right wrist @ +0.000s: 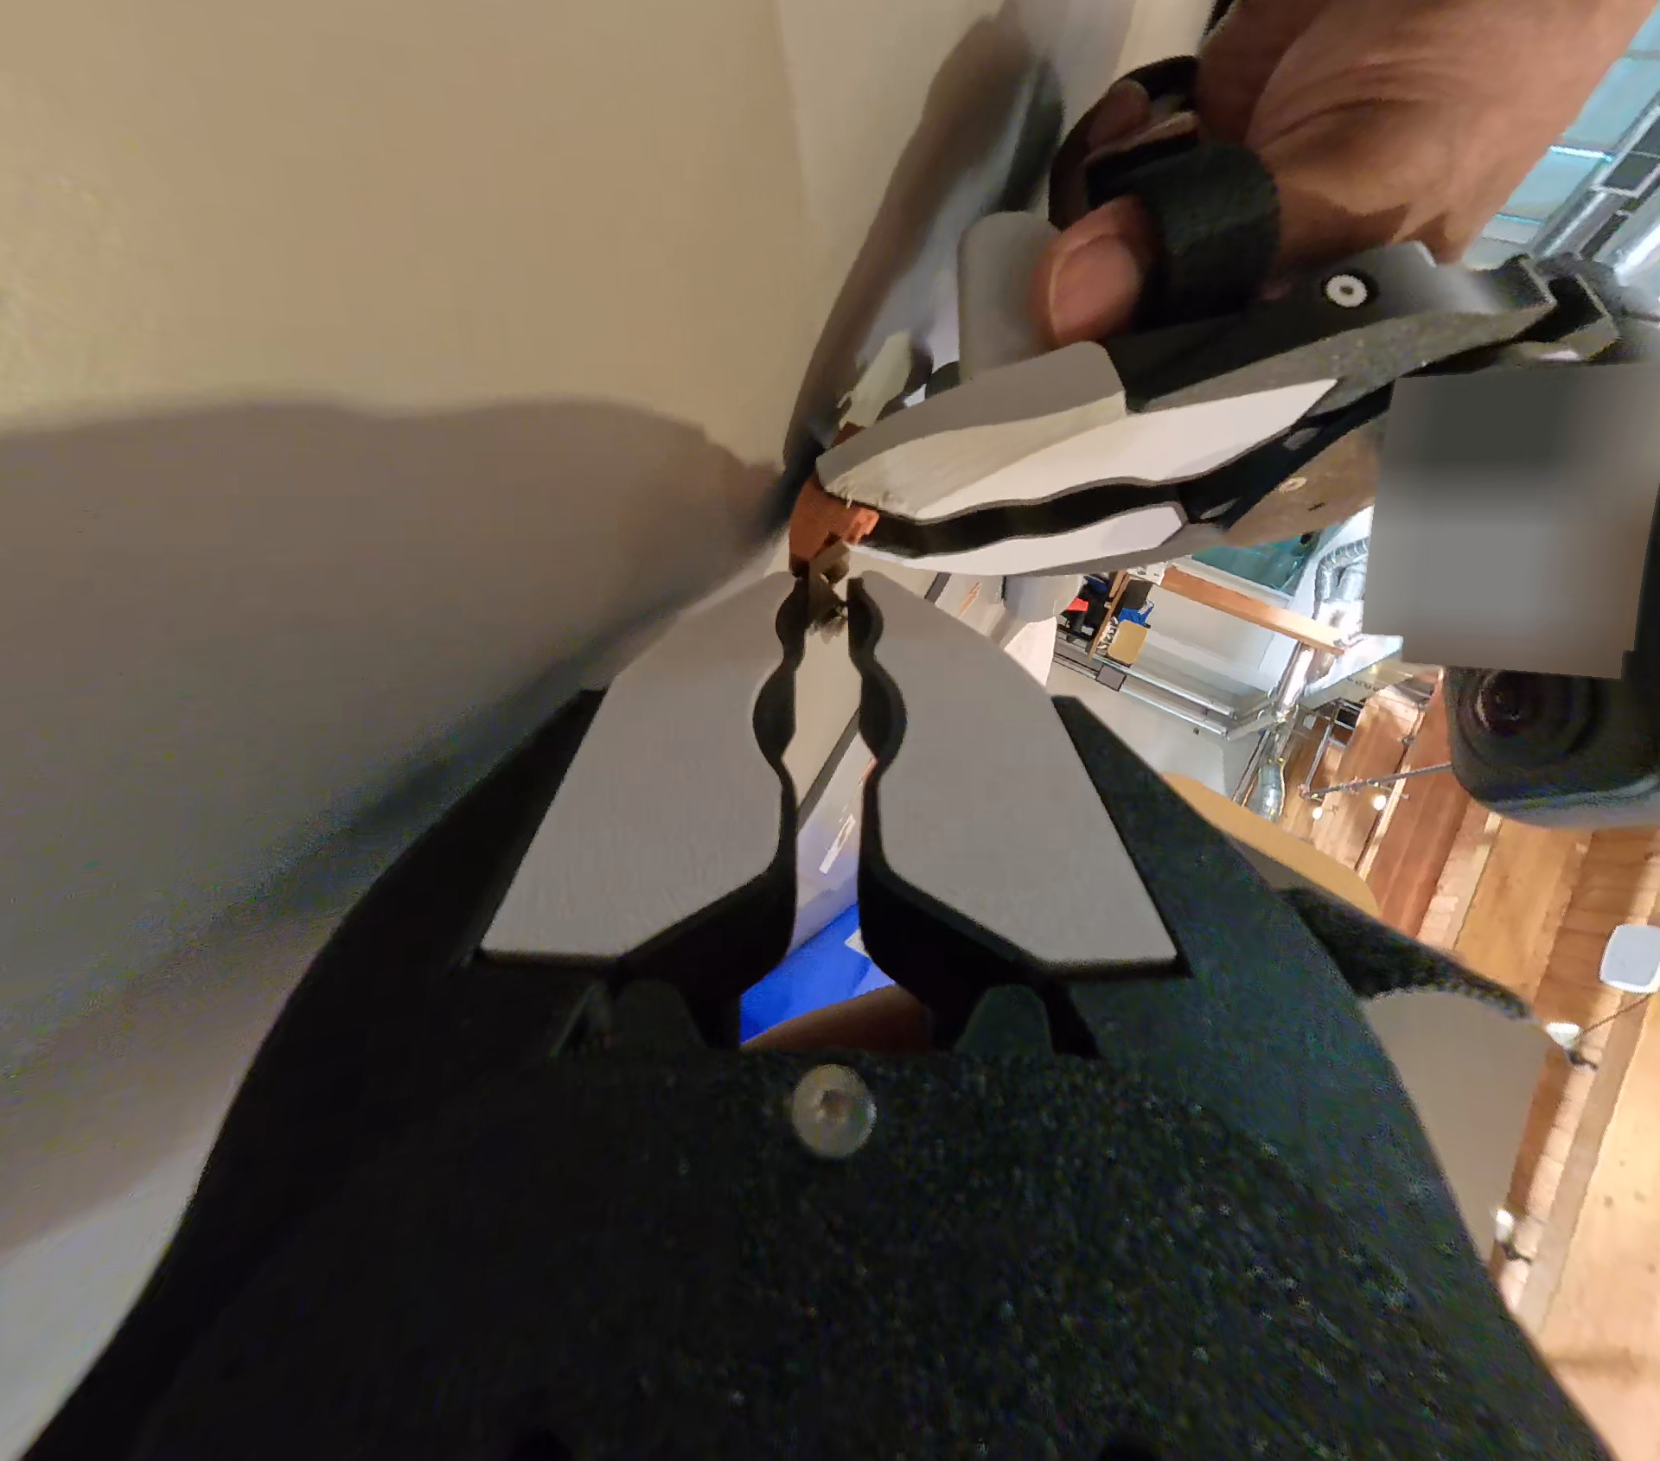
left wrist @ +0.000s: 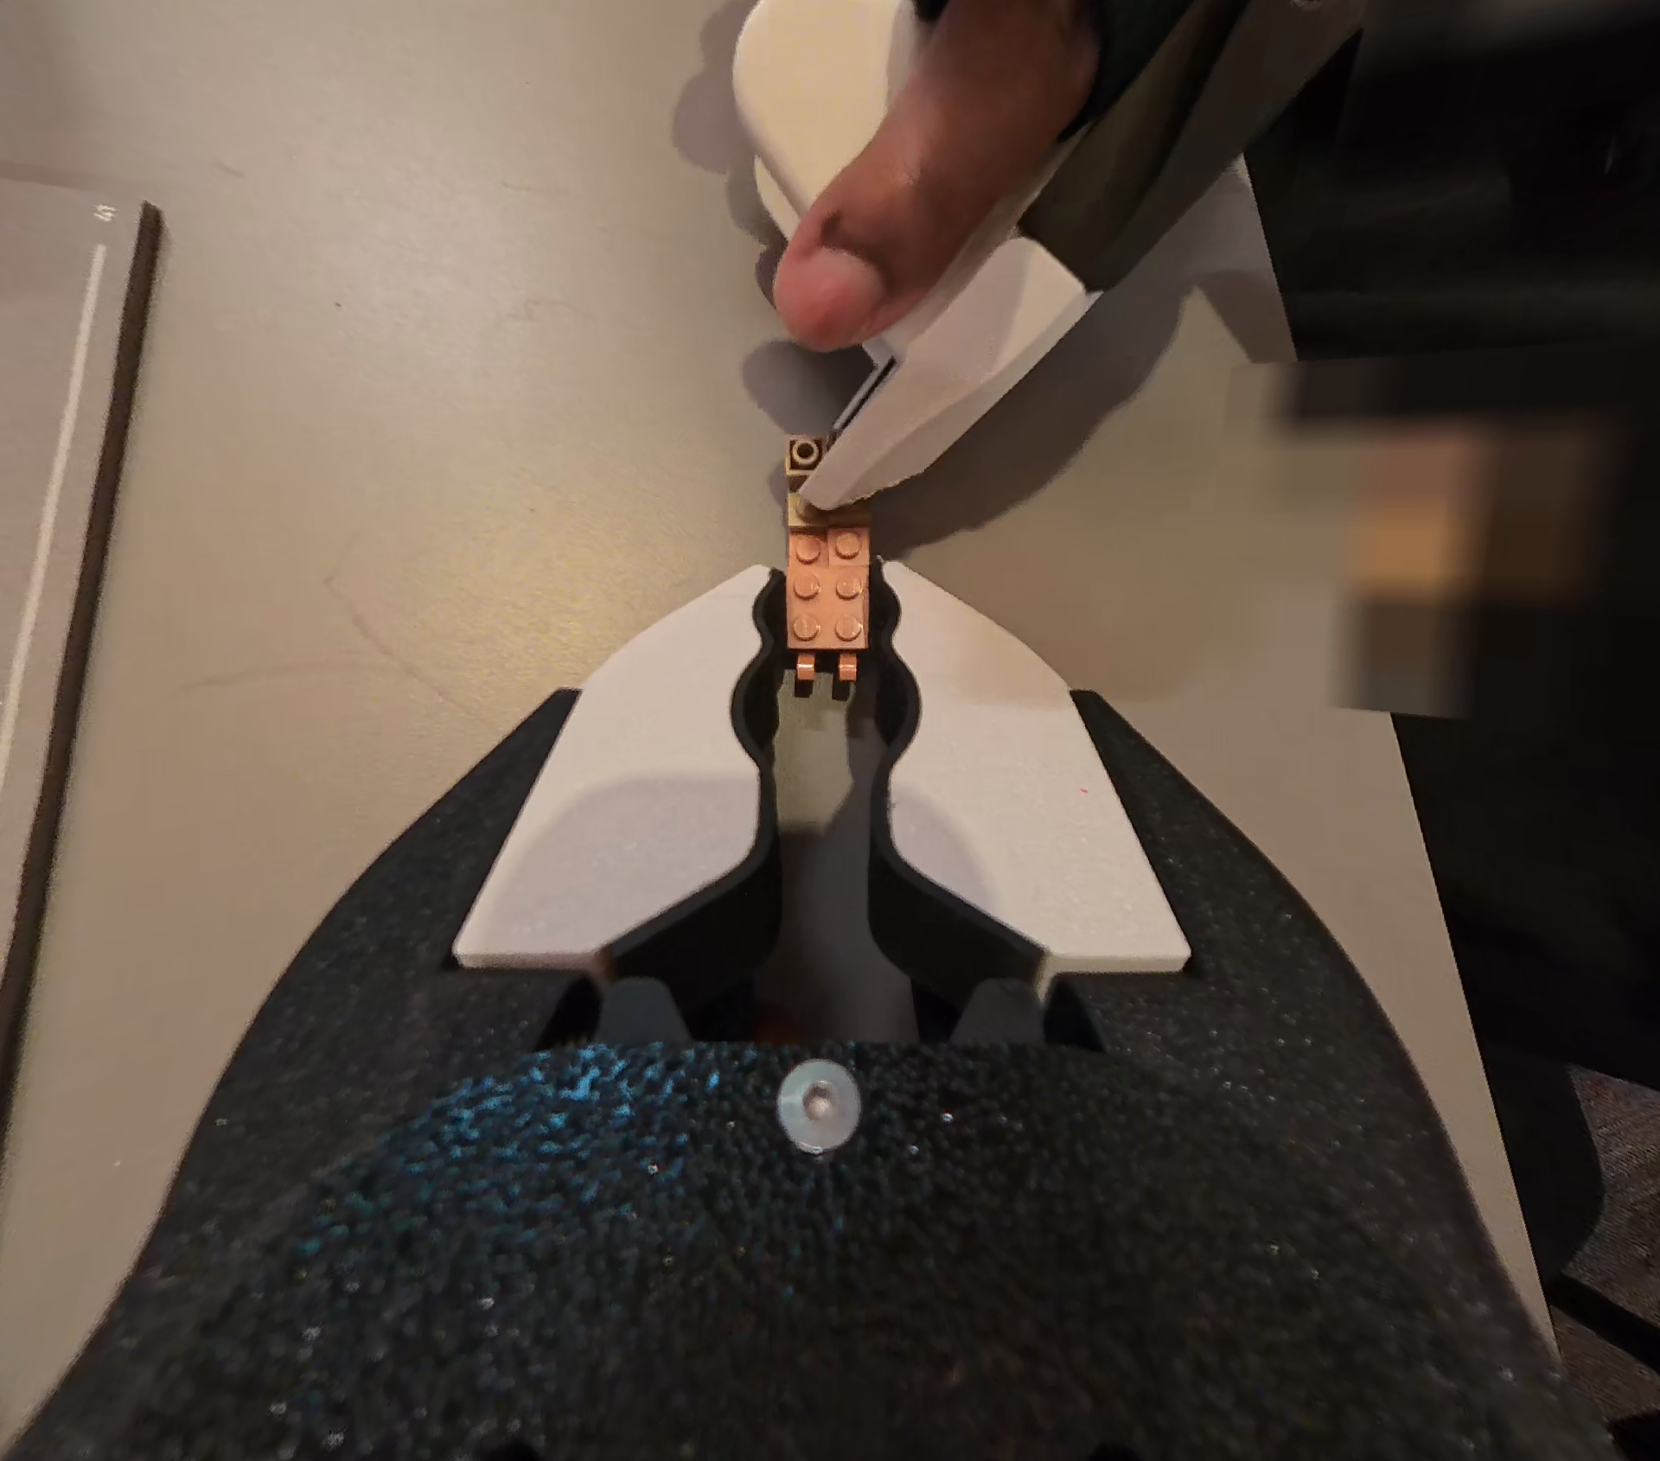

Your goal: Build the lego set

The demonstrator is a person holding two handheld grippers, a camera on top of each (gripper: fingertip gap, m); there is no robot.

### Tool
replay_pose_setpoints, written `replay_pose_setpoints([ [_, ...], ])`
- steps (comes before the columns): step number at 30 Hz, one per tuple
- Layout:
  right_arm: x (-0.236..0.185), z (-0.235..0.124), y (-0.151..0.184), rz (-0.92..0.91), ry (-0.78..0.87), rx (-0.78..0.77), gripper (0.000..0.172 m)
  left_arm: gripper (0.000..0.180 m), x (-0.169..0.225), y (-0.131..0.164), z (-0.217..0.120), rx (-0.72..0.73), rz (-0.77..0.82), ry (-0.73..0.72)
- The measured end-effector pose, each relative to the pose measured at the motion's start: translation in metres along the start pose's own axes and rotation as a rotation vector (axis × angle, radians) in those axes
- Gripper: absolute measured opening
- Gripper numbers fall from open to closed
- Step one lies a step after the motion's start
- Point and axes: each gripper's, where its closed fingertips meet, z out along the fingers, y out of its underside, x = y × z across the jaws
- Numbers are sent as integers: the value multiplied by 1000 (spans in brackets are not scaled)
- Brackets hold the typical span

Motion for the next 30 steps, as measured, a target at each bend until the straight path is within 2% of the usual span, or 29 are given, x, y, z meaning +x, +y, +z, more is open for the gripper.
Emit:
replay_pose_setpoints([
  [12, -4, 2, -1, -179, -123, -19, 9, 16, -1, 0, -1, 11, -9, 1],
  [30, -1, 4, 6, -104, -35, -30, 9, 16, -6, -5, -4, 88, -88, 0],
])
